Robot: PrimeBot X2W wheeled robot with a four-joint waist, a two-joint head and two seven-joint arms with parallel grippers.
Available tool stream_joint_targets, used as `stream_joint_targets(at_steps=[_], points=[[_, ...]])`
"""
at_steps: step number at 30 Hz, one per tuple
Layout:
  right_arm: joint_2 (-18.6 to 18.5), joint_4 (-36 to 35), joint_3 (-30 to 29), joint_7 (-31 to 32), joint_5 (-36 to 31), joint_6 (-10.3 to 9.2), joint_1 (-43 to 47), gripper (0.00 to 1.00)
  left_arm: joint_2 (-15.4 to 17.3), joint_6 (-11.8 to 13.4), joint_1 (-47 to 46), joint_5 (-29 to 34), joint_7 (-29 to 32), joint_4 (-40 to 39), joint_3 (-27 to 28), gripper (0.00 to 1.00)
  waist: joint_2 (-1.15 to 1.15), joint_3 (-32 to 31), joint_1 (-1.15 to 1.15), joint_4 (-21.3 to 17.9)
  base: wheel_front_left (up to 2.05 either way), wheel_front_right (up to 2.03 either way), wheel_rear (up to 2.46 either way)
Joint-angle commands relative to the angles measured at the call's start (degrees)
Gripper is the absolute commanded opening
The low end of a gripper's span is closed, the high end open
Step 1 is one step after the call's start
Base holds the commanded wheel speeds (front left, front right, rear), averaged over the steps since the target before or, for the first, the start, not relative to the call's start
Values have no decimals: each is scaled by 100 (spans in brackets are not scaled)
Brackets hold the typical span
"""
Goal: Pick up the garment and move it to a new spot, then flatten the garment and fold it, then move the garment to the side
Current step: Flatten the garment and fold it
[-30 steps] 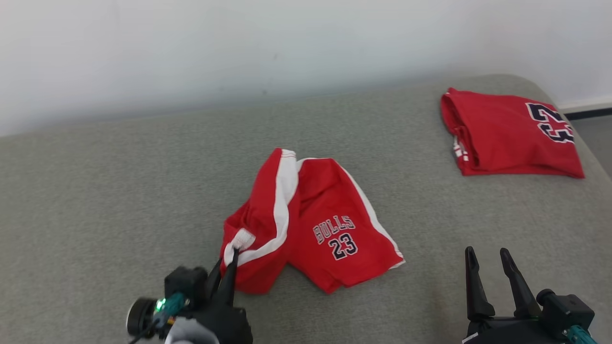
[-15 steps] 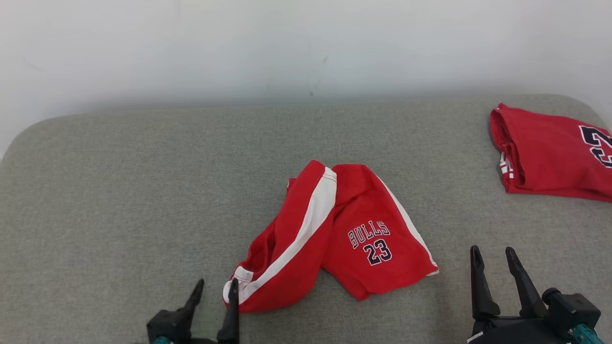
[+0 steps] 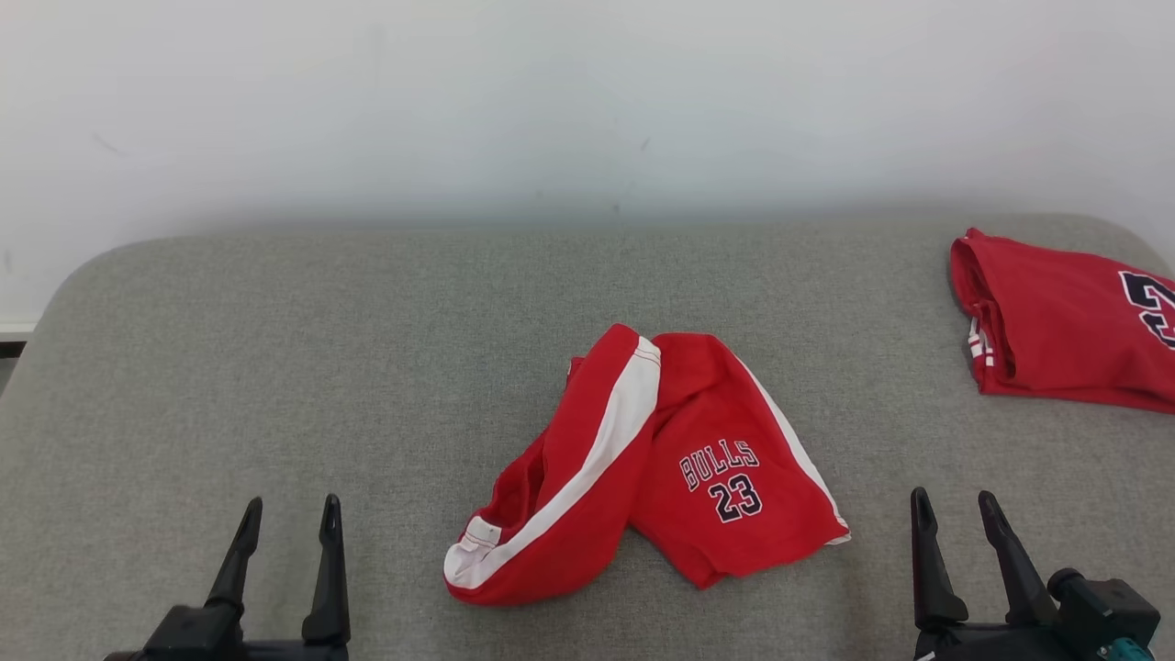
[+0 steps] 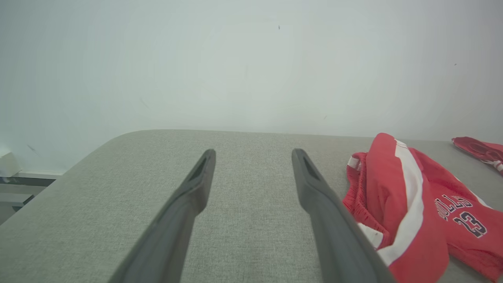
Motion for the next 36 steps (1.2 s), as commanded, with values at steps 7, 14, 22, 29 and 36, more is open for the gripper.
stream_joint_targets(at_steps=[7,14,22,29,36], points=[[-63,-24,2,25,31,-17,130,100,53,-202,512,222,-15,-348,188,100,0,-102,0,27,0,0,0],[-148,46,75,62,97,-17,109,100,-131,-325,646,339,-16,-352,287,100,0,-133,0,126,0,0,0],[-510,394,490,189,121,-17,-577,100,-317,-516,410,434,-16,-166,286,100,0,-70,0,407,0,0,0],[-816,937,967,323,95,-17,-1629,100,-496,-632,213,524,-16,-27,304,100,0,171,0,838,0,0,0],[-1050,1714,1389,323,124,-17,-2489,100,-640,-747,27,593,-16,45,287,100,0,405,0,1242,0,0,0]])
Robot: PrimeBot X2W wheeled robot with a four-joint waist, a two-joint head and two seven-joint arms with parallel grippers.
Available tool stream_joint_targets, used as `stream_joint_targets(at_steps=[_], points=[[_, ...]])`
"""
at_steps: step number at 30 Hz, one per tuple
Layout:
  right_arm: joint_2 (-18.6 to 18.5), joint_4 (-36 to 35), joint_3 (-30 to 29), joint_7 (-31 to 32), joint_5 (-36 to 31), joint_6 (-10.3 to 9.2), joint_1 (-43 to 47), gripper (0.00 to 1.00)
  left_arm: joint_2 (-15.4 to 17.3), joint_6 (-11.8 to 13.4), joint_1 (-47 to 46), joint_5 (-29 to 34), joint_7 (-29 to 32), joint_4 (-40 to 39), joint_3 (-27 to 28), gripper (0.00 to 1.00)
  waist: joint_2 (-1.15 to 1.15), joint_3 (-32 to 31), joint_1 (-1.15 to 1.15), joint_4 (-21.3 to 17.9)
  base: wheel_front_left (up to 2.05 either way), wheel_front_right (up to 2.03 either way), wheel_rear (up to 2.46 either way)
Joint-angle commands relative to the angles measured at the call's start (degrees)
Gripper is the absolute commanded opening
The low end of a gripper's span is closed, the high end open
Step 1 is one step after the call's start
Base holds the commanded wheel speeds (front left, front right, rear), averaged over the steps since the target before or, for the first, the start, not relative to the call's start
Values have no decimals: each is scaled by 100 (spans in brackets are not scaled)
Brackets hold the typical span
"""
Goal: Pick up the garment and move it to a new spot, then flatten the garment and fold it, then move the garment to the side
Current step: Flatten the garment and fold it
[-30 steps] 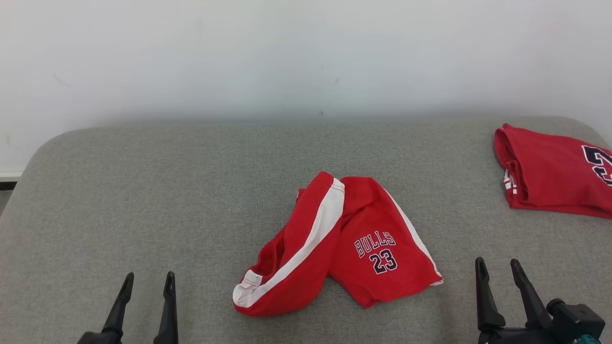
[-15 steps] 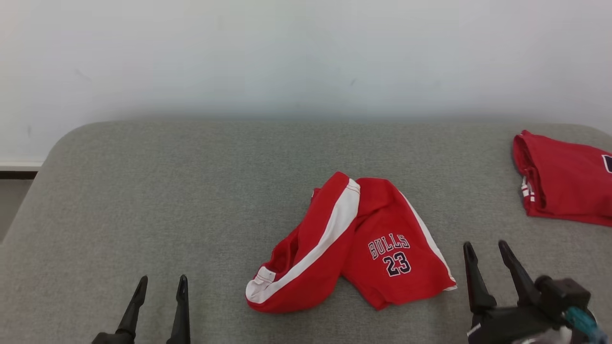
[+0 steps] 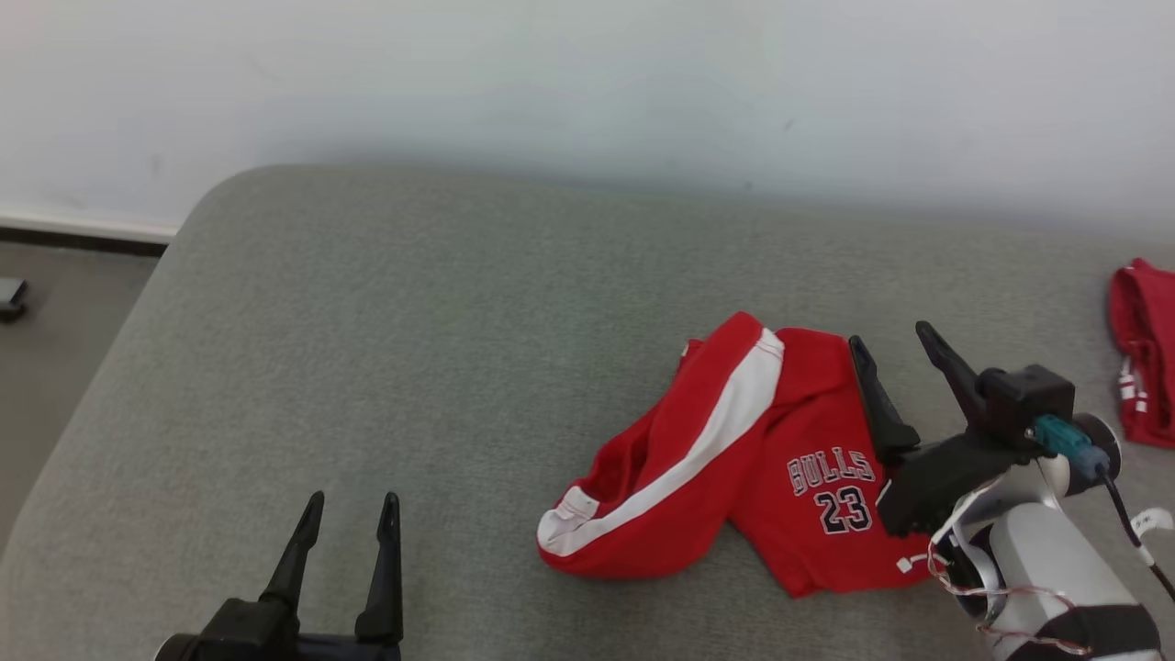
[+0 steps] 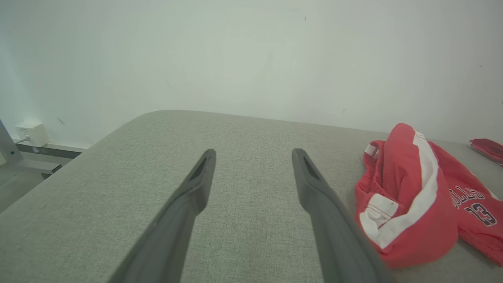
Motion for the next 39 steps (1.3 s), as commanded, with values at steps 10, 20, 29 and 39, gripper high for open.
stream_joint_targets(at_steps=[10,20,29,39], points=[[-66,1537,457,-178,213,-18,-970,100,-204,-133,-330,84,-17,142,-124,100,0,499,0,821,0,0,0],[125,2654,578,-372,893,-18,-1281,0,-250,-188,-485,105,-17,194,-128,100,0,637,0,1053,0,0,0],[7,2405,843,-629,1209,-18,-1120,0,-259,-189,-291,155,-18,222,44,100,0,374,0,692,0,0,0],[-223,689,435,-623,1118,-18,-249,0,-265,-158,-5,34,-18,243,137,100,0,87,0,-145,0,0,0]])
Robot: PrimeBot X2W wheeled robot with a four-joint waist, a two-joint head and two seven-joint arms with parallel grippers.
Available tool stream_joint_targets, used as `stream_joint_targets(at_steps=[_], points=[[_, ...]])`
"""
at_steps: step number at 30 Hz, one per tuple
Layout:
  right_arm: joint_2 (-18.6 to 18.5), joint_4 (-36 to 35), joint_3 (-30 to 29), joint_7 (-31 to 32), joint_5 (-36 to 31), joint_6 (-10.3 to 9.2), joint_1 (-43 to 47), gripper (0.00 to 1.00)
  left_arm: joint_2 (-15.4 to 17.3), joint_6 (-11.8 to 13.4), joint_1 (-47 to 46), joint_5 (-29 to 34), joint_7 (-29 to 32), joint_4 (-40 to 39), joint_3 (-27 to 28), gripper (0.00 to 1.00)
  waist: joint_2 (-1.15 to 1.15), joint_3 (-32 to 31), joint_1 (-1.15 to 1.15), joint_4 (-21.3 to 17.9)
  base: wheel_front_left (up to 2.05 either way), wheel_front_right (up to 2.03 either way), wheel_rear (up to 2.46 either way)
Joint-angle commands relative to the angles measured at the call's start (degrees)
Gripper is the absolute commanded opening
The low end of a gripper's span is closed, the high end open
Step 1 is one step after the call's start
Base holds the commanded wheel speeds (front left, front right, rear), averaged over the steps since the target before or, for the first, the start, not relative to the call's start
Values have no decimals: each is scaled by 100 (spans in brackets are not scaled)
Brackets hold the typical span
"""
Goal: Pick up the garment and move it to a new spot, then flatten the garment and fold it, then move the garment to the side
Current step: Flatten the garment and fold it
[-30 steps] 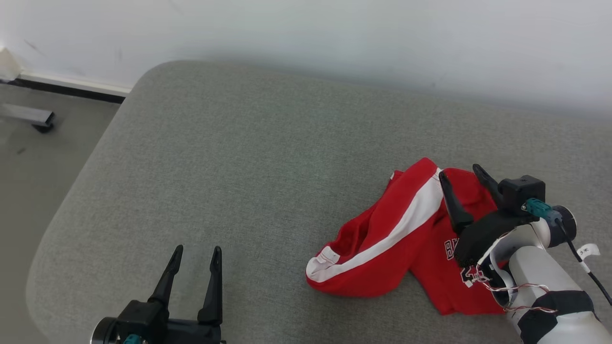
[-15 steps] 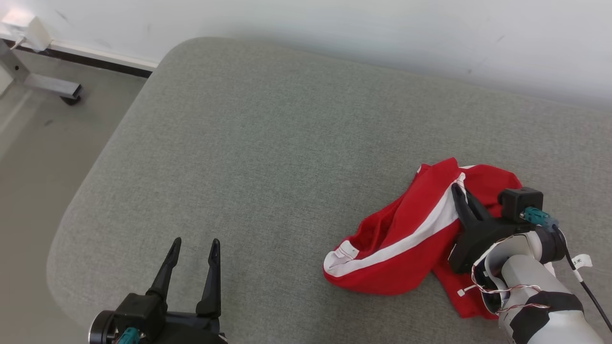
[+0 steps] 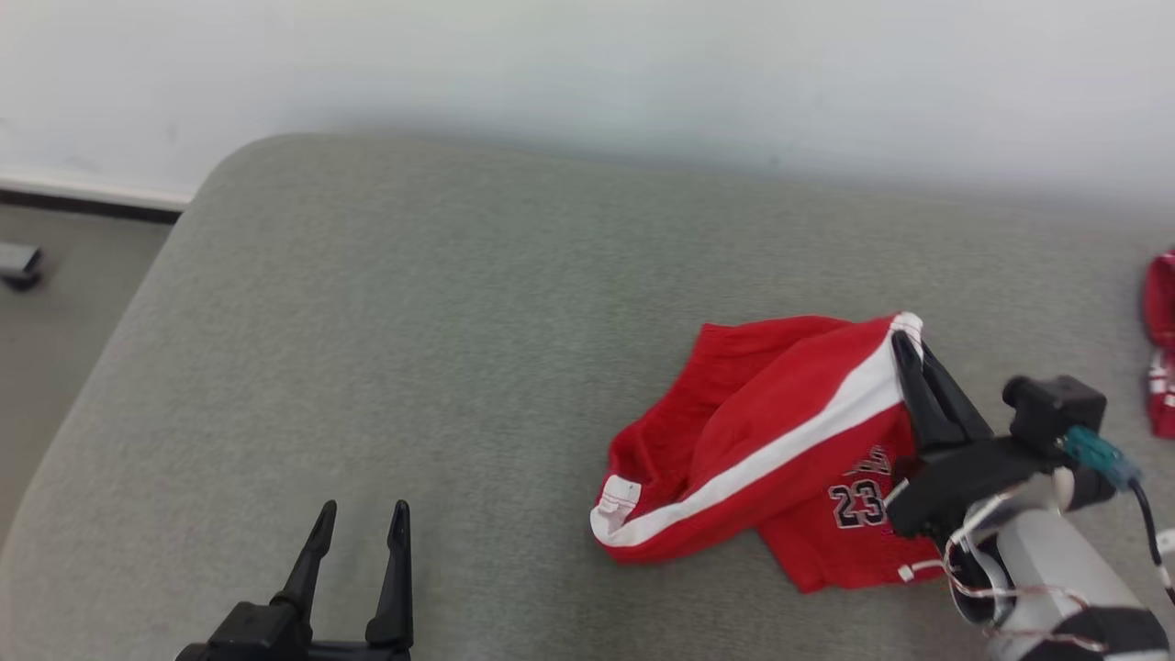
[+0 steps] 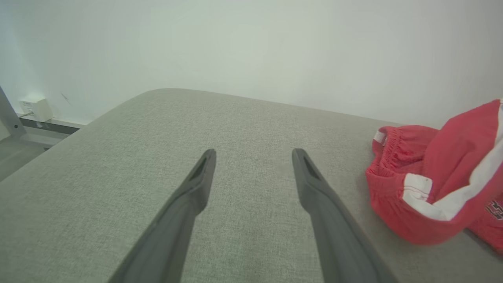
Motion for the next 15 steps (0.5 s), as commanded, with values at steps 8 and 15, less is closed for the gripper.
stream_joint_targets(at_steps=[8,15], points=[[-37,-1218,-594,6,-180,-18,1297,0,-9,74,162,-79,-16,19,-24,100,0,-280,0,-876,0,0,0],[339,-2087,-1490,322,-173,-18,2605,0,-8,70,166,-93,-16,49,-92,100,0,-331,0,-1065,0,0,0]])
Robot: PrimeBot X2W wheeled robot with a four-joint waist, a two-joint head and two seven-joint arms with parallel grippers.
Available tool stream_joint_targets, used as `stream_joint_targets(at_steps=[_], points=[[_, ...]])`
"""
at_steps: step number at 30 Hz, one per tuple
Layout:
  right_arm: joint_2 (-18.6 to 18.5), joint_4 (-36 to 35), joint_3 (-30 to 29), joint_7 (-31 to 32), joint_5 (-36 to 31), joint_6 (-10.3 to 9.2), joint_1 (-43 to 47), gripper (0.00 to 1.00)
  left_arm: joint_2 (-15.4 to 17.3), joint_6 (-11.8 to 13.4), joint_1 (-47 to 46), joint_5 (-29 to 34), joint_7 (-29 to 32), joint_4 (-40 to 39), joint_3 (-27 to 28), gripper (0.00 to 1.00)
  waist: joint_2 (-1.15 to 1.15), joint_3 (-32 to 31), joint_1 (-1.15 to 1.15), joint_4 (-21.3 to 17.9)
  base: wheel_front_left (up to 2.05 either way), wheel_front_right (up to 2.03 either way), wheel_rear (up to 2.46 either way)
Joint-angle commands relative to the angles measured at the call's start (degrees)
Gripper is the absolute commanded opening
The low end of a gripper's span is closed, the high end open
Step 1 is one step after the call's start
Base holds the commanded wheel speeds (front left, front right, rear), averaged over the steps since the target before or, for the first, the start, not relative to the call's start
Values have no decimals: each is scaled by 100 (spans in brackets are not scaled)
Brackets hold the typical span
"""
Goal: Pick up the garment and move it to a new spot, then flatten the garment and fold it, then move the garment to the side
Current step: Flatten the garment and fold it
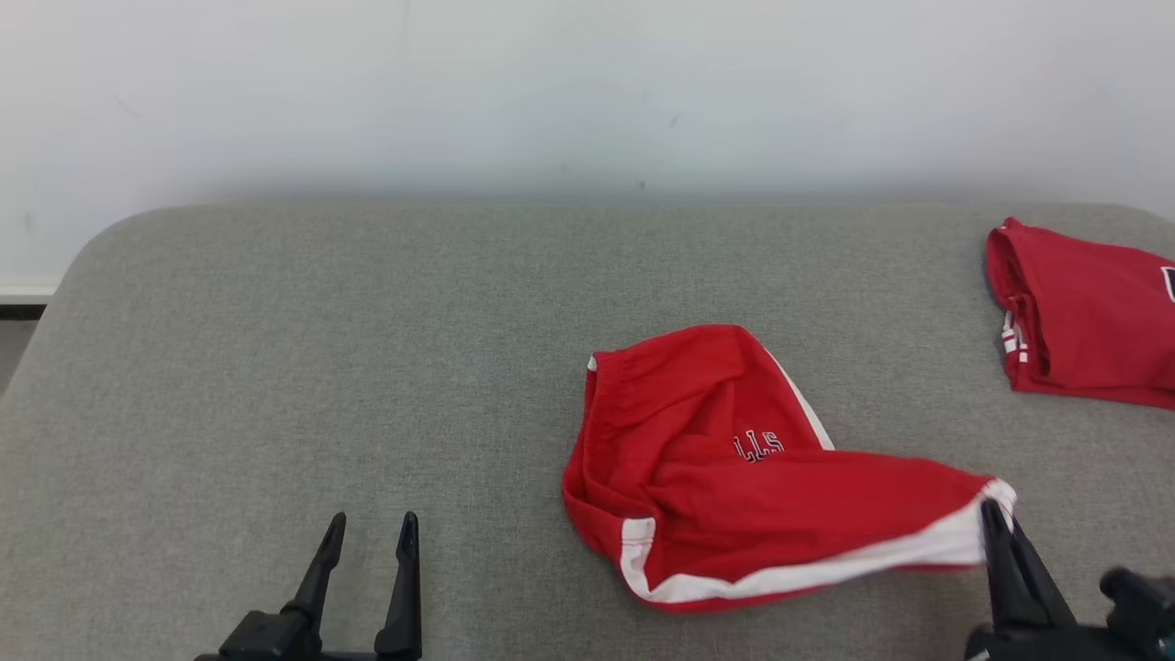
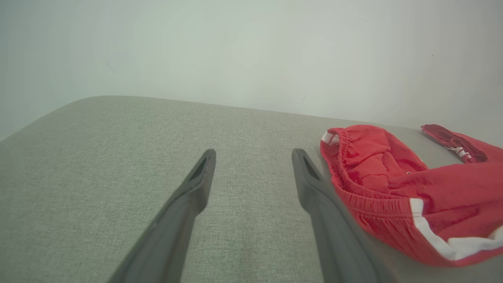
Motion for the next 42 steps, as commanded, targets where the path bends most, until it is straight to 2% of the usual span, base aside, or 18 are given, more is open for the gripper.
stream_joint_targets(at_steps=[1,5,6,7,17,30,37,42], points=[[25,-40,-85,20,-50,-18,118,0,-6,-11,65,-22,-16,12,-13,100,0,-57,0,-60,0,0,0],[318,-114,-343,150,-177,-18,509,1,-5,-14,89,-17,-16,30,-27,100,0,-90,0,-74,0,0,0],[356,-123,-385,128,-221,-18,550,47,-6,-18,98,-8,-16,40,-32,100,0,-102,0,-73,0,0,0],[417,-122,-413,126,-247,-18,582,100,-6,-22,110,0,-16,44,-28,100,0,-118,0,-72,0,0,0],[531,-555,-631,-133,-664,-18,550,100,-6,-60,264,141,-17,29,141,100,0,-370,0,-117,0,0,0],[691,-887,-542,-165,-706,-18,777,100,-2,-84,389,244,-17,-64,291,100,0,-494,0,-165,0,0,0],[642,-856,-427,-104,-735,-18,702,100,177,-140,-249,415,-17,168,-410,100,0,-440,0,-249,0,0,0],[606,-810,-325,-90,-751,-18,638,100,325,-131,-936,218,168,463,-1284,100,0,-362,0,-412,0,0,0]])
